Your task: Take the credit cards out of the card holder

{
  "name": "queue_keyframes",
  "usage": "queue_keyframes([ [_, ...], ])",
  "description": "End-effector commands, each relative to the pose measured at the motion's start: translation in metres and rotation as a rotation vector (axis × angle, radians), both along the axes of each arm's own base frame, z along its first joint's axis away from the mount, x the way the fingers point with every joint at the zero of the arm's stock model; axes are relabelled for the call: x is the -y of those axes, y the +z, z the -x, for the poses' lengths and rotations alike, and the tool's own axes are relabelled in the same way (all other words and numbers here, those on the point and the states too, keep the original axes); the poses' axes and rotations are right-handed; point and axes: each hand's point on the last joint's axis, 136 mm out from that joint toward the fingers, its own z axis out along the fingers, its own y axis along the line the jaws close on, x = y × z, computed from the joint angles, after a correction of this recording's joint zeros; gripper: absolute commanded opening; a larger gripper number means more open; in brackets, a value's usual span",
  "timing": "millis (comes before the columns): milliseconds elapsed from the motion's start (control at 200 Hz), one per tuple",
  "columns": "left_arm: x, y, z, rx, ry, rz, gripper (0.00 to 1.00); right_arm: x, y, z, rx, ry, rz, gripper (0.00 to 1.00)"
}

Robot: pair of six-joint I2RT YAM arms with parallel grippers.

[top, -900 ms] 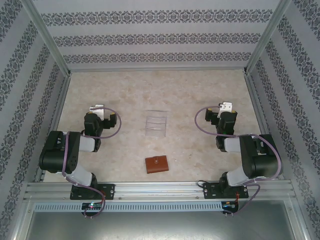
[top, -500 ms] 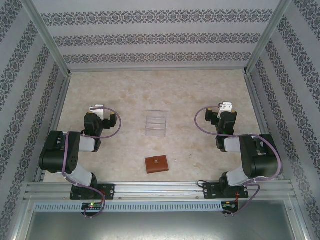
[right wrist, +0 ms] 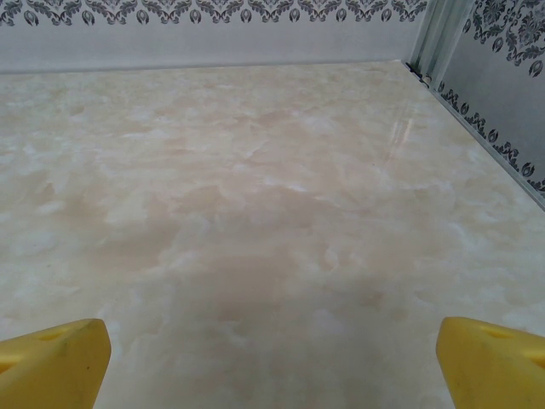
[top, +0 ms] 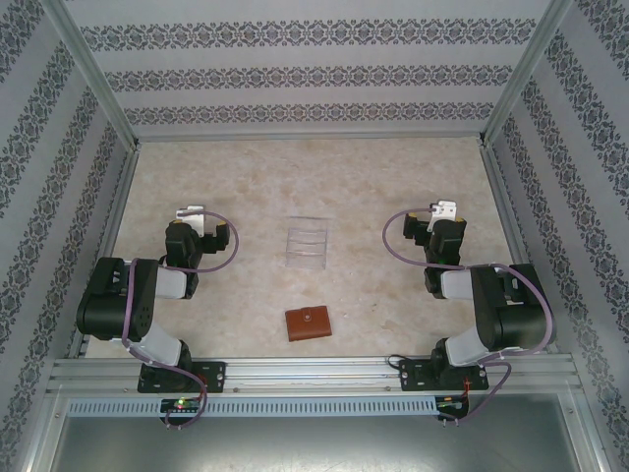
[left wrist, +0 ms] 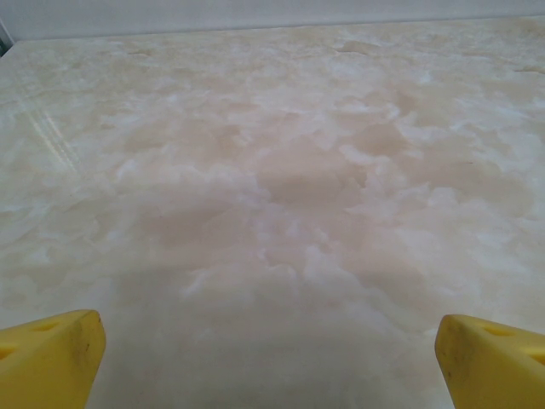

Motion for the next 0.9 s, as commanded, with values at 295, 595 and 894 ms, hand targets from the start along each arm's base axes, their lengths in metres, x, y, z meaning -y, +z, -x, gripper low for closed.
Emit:
queue_keyframes([
  [295, 0.006, 0.012, -0.007, 0.052, -0.024, -0.006, 1.0, -0.001, 0.014, -0.008, 0.051, -0.007, 0.007, 0.98],
  [595, 0.006, 0.027, -0.005, 0.049, -0.015, -0.02, 1.0, -0.013, 0.032, -0.012, -0.085, 0.015, 0.042, 0.98],
  [894, 0.012, 0.048, -0.012, -0.059, 0.057, -0.11, 1.0, -0.045, 0.05, -0.006, -0.269, 0.01, -0.17, 0.98],
])
